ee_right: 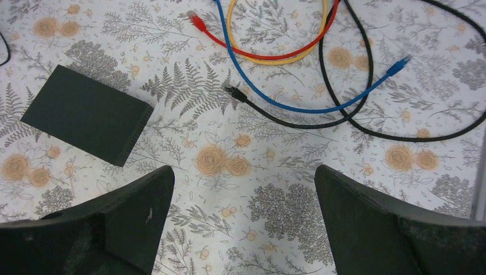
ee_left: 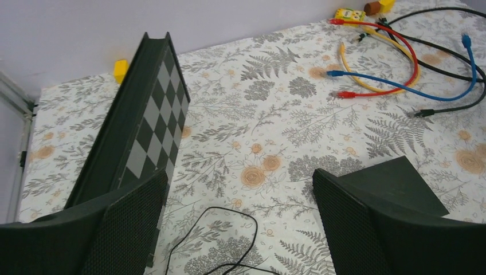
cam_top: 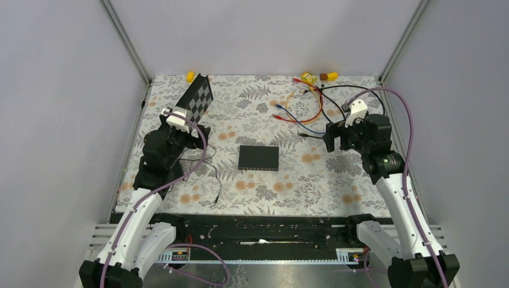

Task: Pull the plug from the switch port
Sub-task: Reset both arms

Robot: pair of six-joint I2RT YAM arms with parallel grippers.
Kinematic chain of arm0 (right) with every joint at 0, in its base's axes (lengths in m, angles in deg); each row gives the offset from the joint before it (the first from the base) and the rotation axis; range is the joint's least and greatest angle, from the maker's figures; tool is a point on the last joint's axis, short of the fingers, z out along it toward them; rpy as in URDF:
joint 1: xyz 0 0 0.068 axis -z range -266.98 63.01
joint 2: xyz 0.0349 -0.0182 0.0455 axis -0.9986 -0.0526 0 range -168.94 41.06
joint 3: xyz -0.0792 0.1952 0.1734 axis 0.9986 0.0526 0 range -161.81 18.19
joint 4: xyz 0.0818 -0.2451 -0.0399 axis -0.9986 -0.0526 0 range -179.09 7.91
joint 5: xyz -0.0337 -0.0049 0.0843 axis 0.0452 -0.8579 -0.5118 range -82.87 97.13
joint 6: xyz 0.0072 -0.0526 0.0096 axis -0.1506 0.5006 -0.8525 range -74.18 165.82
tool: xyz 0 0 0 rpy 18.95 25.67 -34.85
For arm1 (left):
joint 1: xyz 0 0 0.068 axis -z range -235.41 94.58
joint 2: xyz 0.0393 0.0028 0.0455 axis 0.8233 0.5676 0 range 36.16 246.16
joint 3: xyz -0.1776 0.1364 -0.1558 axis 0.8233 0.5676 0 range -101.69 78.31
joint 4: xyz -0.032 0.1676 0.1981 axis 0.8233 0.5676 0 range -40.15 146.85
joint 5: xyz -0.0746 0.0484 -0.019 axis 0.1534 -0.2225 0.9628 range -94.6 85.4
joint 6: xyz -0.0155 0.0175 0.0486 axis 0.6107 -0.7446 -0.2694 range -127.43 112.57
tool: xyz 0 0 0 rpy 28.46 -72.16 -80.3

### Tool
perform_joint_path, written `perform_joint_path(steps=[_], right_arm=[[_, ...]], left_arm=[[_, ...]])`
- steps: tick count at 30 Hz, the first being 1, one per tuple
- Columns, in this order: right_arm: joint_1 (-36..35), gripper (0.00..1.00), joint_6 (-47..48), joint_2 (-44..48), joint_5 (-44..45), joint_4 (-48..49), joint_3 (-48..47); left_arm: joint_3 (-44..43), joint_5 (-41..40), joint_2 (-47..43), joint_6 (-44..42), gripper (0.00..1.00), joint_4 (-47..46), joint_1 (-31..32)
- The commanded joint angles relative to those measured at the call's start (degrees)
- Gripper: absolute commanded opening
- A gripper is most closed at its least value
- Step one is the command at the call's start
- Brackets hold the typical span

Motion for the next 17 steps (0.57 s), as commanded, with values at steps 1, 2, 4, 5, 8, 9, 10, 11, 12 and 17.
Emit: perform_joint_path(steps=[1,2,4,5,8,9,10,11,12,17], right_arm=[[0.1,1.0,1.4,4.0,2.0,5.2,1.5],[0.1,1.0,1.6,4.3,1.8,5.1,1.7],[0.2,1.0,1.7,4.3,1.4,5.3,2.0],[0.2,1.0,1.8,4.1,1.3,5.2,2.1],[0.2,1.0,1.9,3.0,1.3,5.3,2.2],[0.2,1.0,1.9,2.6,1.3,5.3,2.2],[0.2,1.0,1.9,2.4,1.3,5.3,2.2],[0.2,1.0,2.0,2.2,1.4,5.3,2.2],[0.2,1.0,2.1,2.0,1.5,5.2,2.2],[0.2,1.0,2.3,1.1,2.0,4.8,1.9]], left_arm=[[1.2,0.0,-3.3,0.9,0.99,-2.3,-2.1],[1.0,-0.3,-3.6,1.0,0.99,-2.2,-2.3],[0.8,-0.9,-3.9,1.3,0.99,-1.9,-2.5],[0.8,-0.9,-4.0,1.3,0.99,-1.8,-2.7],[1.5,-0.1,-4.1,1.6,0.99,-1.9,-3.9],[1.7,0.3,-4.0,1.8,0.99,-2.0,-4.5],[1.7,0.8,-3.9,2.1,0.99,-1.8,-5.1],[1.5,1.4,-3.8,2.3,0.99,-1.6,-5.7],[1.4,1.9,-3.6,2.6,0.99,-1.3,-6.2],[0.9,3.8,-3.2,3.0,0.99,-0.5,-7.8]])
